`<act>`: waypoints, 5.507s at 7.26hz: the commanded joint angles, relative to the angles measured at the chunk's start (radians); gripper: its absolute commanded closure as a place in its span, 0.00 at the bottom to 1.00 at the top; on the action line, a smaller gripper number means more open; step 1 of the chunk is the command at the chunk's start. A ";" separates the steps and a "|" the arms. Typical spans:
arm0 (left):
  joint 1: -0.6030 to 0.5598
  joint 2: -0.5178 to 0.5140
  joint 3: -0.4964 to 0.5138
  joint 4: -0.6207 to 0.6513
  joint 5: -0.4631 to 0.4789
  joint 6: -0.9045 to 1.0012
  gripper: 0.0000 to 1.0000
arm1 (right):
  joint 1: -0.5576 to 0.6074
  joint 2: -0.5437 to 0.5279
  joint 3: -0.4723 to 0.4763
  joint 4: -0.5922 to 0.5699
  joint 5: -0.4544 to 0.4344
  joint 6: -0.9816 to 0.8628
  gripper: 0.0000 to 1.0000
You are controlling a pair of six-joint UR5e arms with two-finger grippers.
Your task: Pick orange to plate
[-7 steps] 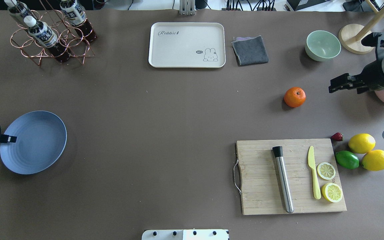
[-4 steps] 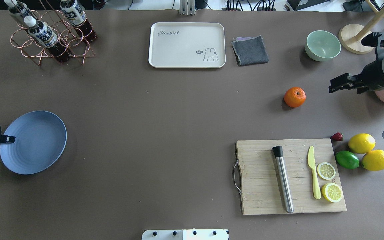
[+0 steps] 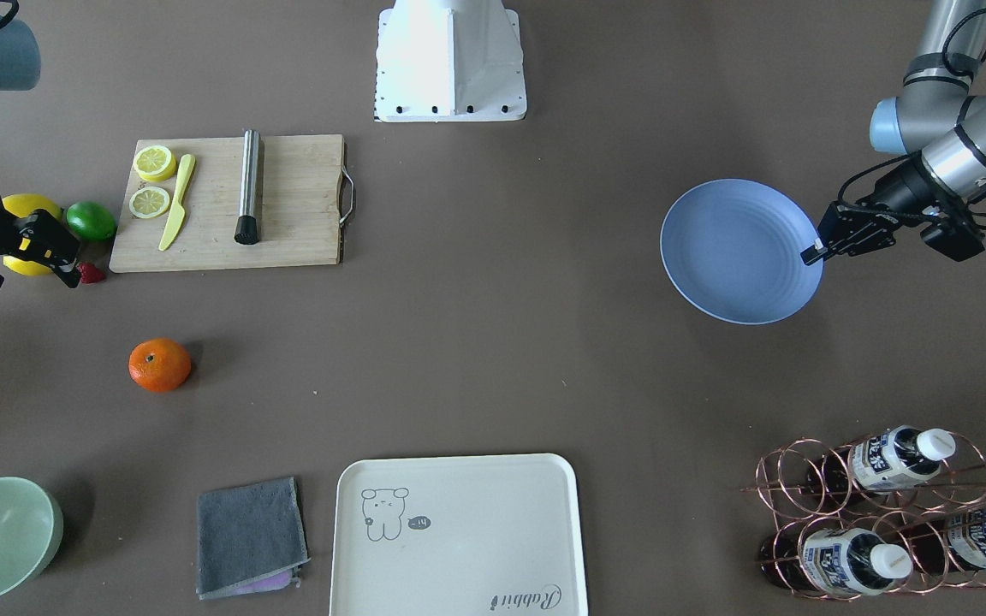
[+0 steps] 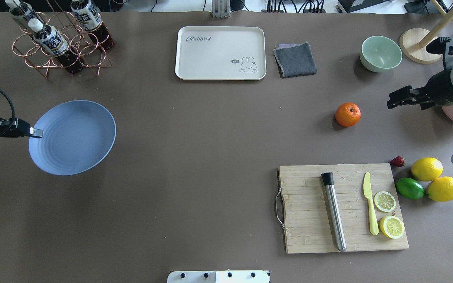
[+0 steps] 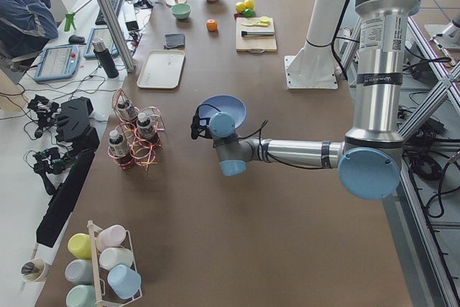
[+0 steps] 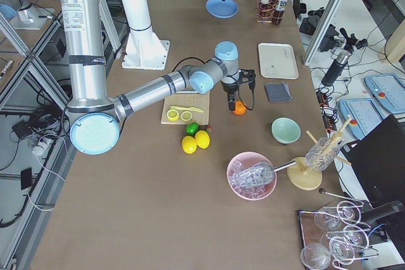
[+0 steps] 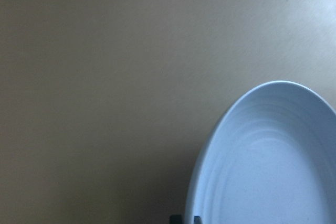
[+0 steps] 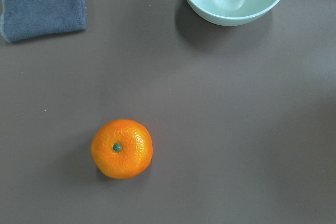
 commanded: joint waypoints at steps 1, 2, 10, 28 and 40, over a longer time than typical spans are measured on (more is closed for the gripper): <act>0.137 -0.150 -0.019 0.009 0.139 -0.217 1.00 | 0.000 0.000 0.001 0.000 0.001 0.002 0.00; 0.220 -0.185 -0.027 0.084 0.236 -0.223 1.00 | 0.000 0.000 0.001 0.000 0.002 0.005 0.00; 0.494 -0.470 0.016 0.460 0.622 -0.251 1.00 | 0.000 0.002 -0.005 0.000 0.005 0.005 0.00; -0.646 0.115 -0.176 1.358 0.043 1.625 0.02 | -0.066 0.177 -0.226 -0.002 -0.011 0.018 0.01; -0.643 0.124 -0.171 1.349 0.042 1.627 0.02 | -0.196 0.296 -0.466 0.146 -0.098 0.096 0.08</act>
